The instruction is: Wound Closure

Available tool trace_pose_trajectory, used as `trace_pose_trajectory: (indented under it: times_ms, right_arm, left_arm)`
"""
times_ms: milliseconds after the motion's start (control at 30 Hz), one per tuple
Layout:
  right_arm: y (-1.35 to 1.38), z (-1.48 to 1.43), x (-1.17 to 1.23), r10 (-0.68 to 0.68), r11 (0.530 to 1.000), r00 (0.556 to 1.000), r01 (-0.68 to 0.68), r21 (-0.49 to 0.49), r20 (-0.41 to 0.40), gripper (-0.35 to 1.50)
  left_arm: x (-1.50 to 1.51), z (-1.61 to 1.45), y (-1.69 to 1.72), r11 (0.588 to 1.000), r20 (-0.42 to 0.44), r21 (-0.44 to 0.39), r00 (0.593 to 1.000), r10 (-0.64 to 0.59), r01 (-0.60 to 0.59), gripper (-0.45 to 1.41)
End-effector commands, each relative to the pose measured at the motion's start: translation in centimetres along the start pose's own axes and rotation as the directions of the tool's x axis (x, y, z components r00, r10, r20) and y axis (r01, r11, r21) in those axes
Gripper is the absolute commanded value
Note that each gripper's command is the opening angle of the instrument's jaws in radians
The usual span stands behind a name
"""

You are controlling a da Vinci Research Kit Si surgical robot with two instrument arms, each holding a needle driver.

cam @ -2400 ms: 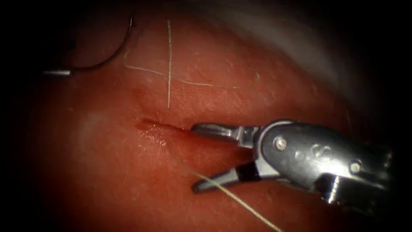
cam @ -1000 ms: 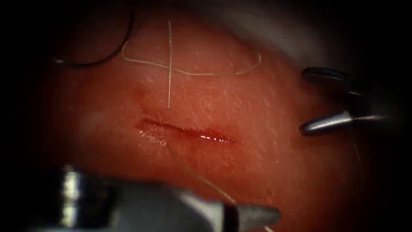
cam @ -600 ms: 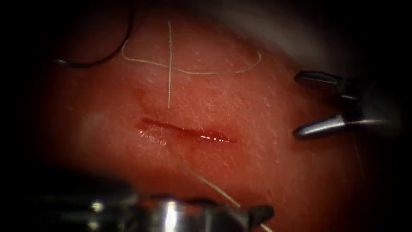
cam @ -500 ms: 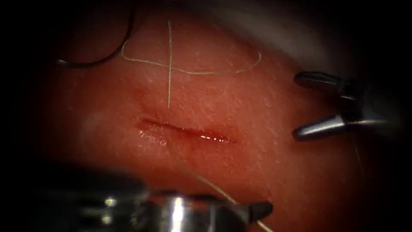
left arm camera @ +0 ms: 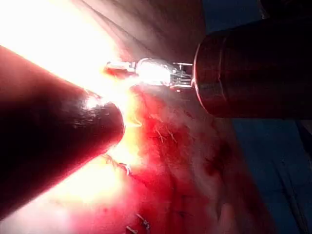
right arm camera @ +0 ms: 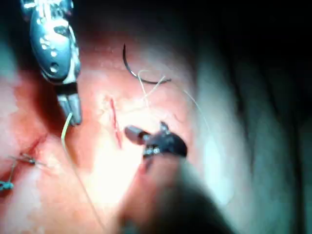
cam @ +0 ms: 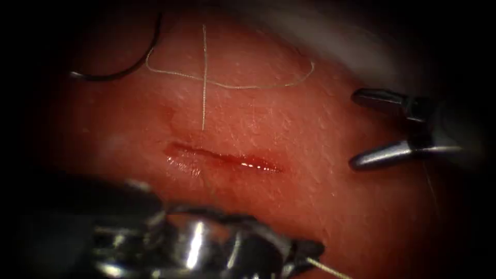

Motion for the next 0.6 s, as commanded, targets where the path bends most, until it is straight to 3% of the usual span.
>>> trace_pose_trajectory:
  times_ms: [33,167,267,467,600]
  right_arm:
    - [0.01,0.08,-0.01,-0.003,1.000,1.000,0.003,0.011,-0.004,1.21]
    - [-0.08,0.19,-0.03,-0.020,0.998,1.000,0.021,0.067,-0.014,1.09]
    - [-0.24,0.55,-0.05,-0.062,0.988,0.997,0.067,0.139,-0.040,0.98]
    - [-0.47,0.95,-0.06,-0.086,0.974,0.989,0.109,0.198,-0.117,0.96]
    - [-0.60,1.13,0.01,-0.092,0.969,0.986,0.121,0.215,-0.142,0.96]
  left_arm:
    - [-0.03,0.03,-0.01,1.000,-0.022,-0.001,1.000,0.008,-0.008,-0.35]
    - [-0.24,-0.19,-0.13,0.996,-0.110,-0.019,0.990,0.084,-0.087,-0.35]
    - [-0.37,-0.34,-0.12,0.977,-0.238,-0.075,0.955,0.176,-0.199,-0.35]
    - [-0.53,-0.53,-0.06,0.935,-0.387,-0.120,0.883,0.266,-0.334,-0.35]
    - [-0.58,-0.60,-0.02,0.912,-0.439,-0.130,0.848,0.298,-0.388,-0.35]
